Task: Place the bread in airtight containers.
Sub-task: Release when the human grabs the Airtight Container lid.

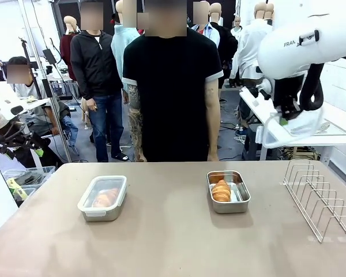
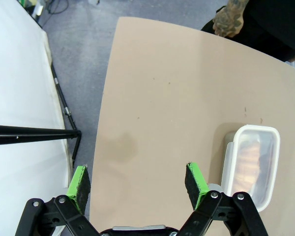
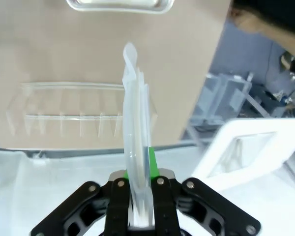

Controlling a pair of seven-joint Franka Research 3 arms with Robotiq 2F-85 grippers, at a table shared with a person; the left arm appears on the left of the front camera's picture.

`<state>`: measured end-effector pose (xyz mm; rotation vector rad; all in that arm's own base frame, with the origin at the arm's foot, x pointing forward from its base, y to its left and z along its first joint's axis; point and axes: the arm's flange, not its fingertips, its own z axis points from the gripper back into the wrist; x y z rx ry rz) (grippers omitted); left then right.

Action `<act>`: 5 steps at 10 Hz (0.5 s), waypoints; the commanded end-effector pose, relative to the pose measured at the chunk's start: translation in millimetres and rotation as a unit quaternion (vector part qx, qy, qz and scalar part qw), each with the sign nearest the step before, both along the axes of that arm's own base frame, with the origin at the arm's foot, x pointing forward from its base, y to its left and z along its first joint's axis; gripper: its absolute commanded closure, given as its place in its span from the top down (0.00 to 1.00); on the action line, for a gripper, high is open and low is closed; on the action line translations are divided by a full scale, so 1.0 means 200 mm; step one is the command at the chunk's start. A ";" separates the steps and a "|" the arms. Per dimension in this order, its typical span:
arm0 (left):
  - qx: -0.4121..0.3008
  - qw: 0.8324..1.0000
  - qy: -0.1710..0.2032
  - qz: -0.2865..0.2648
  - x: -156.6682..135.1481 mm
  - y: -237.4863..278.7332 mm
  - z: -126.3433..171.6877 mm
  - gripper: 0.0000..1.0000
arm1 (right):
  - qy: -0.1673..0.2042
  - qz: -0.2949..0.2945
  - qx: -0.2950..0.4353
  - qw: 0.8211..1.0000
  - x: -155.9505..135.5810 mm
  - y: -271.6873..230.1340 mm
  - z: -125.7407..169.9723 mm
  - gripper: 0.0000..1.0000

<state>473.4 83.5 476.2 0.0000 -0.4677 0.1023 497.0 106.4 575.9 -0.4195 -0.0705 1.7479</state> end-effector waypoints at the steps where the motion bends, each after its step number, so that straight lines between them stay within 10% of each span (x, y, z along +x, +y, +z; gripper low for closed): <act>1: 0.000 1.000 0.000 0.003 -0.01 0.01 0.00 1.00 | -0.083 0.112 -0.027 0.990 0.05 0.07 -0.06 0.00; 5: 0.000 1.000 0.000 0.003 -0.01 0.01 0.00 1.00 | -0.131 0.207 0.036 0.969 0.25 0.32 -0.02 0.00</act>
